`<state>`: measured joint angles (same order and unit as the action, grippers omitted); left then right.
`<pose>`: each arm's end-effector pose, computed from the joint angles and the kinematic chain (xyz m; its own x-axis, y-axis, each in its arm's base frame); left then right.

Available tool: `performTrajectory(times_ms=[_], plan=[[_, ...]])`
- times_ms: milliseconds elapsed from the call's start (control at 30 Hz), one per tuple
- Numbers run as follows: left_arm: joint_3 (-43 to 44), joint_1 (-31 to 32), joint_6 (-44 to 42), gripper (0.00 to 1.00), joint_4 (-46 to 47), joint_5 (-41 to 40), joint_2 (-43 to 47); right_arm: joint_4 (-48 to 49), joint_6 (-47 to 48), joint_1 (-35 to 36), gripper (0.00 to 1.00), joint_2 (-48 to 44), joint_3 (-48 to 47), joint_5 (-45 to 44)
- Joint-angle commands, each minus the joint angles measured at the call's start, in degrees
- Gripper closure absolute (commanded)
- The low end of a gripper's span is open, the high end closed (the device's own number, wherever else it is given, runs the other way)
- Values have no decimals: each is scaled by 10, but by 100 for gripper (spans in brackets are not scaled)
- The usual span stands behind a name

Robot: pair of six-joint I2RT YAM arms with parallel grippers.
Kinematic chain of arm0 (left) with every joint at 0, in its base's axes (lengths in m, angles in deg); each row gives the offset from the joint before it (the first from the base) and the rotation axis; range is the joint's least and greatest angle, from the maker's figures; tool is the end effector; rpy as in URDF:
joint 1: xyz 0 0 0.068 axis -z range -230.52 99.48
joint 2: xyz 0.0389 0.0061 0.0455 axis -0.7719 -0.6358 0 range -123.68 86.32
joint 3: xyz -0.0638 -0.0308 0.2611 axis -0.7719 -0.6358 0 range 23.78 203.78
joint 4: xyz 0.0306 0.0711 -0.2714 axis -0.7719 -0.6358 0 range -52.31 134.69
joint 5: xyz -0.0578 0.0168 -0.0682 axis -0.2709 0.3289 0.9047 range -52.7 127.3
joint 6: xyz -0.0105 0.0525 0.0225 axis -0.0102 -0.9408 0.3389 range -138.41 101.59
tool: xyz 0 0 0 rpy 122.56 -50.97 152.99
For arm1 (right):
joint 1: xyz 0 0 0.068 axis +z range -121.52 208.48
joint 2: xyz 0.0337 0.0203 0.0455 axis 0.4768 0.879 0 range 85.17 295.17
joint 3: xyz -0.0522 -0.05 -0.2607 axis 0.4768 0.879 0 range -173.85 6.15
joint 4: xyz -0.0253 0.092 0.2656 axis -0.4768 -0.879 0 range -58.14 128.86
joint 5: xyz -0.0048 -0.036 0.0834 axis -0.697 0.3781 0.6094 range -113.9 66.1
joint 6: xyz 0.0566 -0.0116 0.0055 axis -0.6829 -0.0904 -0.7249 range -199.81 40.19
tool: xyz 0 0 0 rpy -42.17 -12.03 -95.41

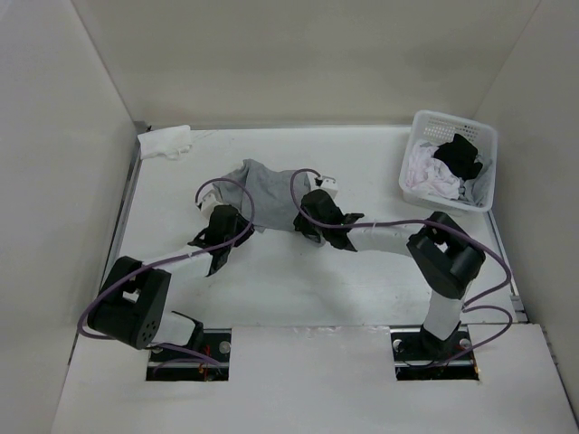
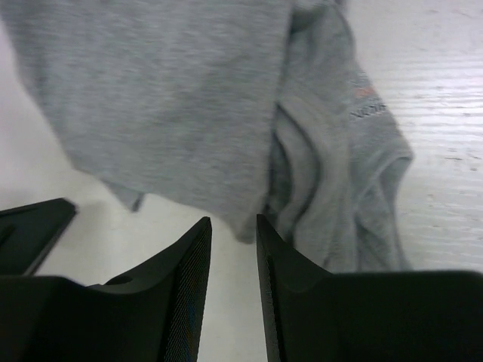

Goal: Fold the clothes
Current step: Flatten the tank top out

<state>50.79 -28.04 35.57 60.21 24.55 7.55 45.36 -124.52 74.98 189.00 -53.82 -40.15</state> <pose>0.2567 -0.0963 0.1298 -0.4897 -0.6511 -0.5799 -0.3192 0.7528 -0.5757 0.2888 0.2873 0.1567 -0.6790 0.2655 -0.6844 -0.0923 0.8940 0.4384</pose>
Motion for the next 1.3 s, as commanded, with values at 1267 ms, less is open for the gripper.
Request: performTrajectory(times_ms=[1267], plan=[[-48, 1, 66, 74, 62, -20, 26, 17, 18, -17, 97, -136, 35, -13]])
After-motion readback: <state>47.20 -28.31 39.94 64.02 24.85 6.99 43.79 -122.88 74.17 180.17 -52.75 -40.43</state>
